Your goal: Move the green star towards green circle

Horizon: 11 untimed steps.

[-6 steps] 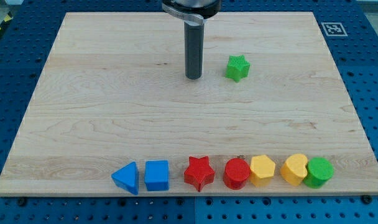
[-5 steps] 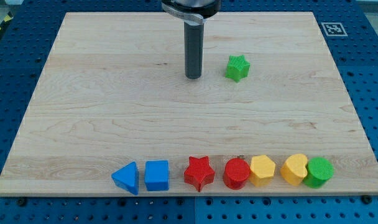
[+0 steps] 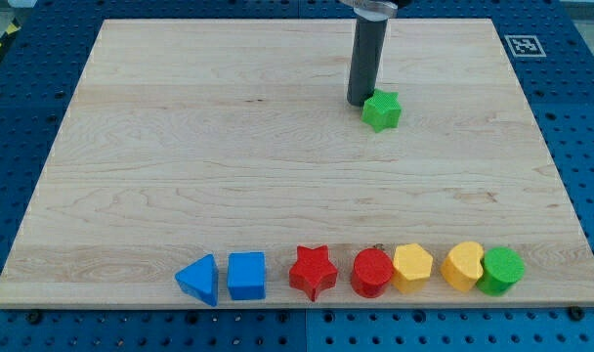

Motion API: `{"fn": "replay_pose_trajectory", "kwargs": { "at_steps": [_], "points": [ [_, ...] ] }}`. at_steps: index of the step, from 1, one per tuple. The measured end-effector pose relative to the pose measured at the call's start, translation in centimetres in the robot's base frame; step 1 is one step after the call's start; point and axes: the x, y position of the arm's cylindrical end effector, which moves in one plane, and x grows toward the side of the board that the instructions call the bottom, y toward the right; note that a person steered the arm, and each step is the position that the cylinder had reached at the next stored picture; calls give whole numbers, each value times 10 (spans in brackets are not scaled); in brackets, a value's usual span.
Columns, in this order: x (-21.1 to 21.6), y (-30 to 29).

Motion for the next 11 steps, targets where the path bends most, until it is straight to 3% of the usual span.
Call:
{"fn": "replay_pose_trajectory", "kwargs": {
  "at_steps": [7, 11],
  "points": [
    [7, 19],
    [51, 30]
  ]
}}
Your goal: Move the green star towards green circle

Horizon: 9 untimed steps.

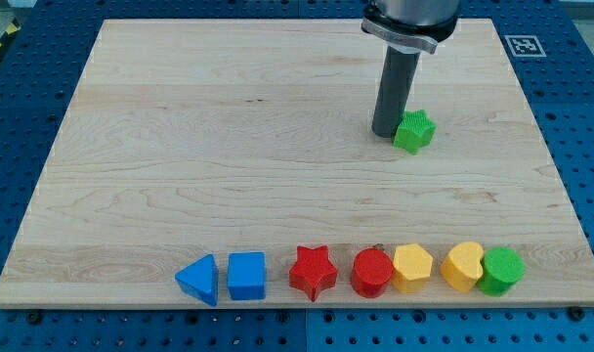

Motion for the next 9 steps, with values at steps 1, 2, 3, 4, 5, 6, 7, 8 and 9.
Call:
{"fn": "replay_pose_trajectory", "kwargs": {
  "at_steps": [1, 2, 3, 4, 5, 6, 7, 8, 9],
  "points": [
    [0, 17],
    [-2, 35],
    [-2, 42],
    [-2, 42],
    [7, 53],
    [10, 61],
    [-22, 59],
    [-19, 85],
    [2, 109]
  ]
}}
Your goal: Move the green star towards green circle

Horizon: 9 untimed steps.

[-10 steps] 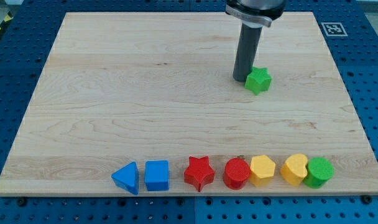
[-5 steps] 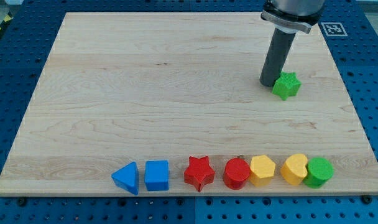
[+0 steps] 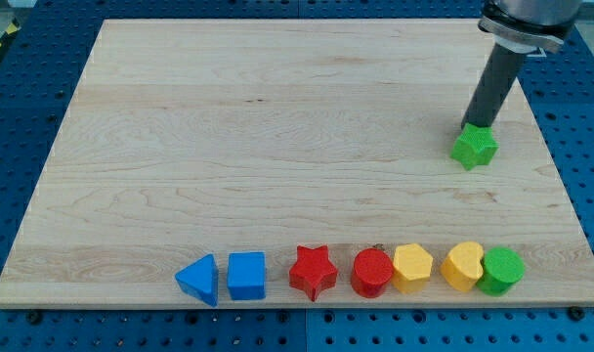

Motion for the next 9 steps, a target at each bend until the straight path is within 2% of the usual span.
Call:
{"fn": "replay_pose_trajectory", "kwargs": {
  "at_steps": [3, 4, 7, 9],
  "points": [
    [4, -33],
    [39, -33],
    [53, -32],
    [56, -54]
  ]
}}
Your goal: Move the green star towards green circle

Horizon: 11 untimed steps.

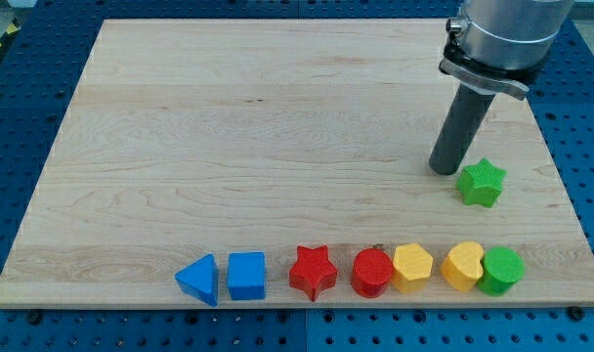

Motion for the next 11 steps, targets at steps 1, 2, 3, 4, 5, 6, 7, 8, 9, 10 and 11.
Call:
{"fn": "replay_pose_trajectory", "kwargs": {
  "at_steps": [1, 2, 3, 4, 5, 6, 7, 8, 9, 10, 11],
  "points": [
    [15, 16],
    [6, 25],
    [-3, 33],
    [17, 50],
    [25, 53],
    [25, 45],
    [38, 60],
    [44, 71],
    [56, 85],
    [62, 88],
    [74, 93]
  ]
}}
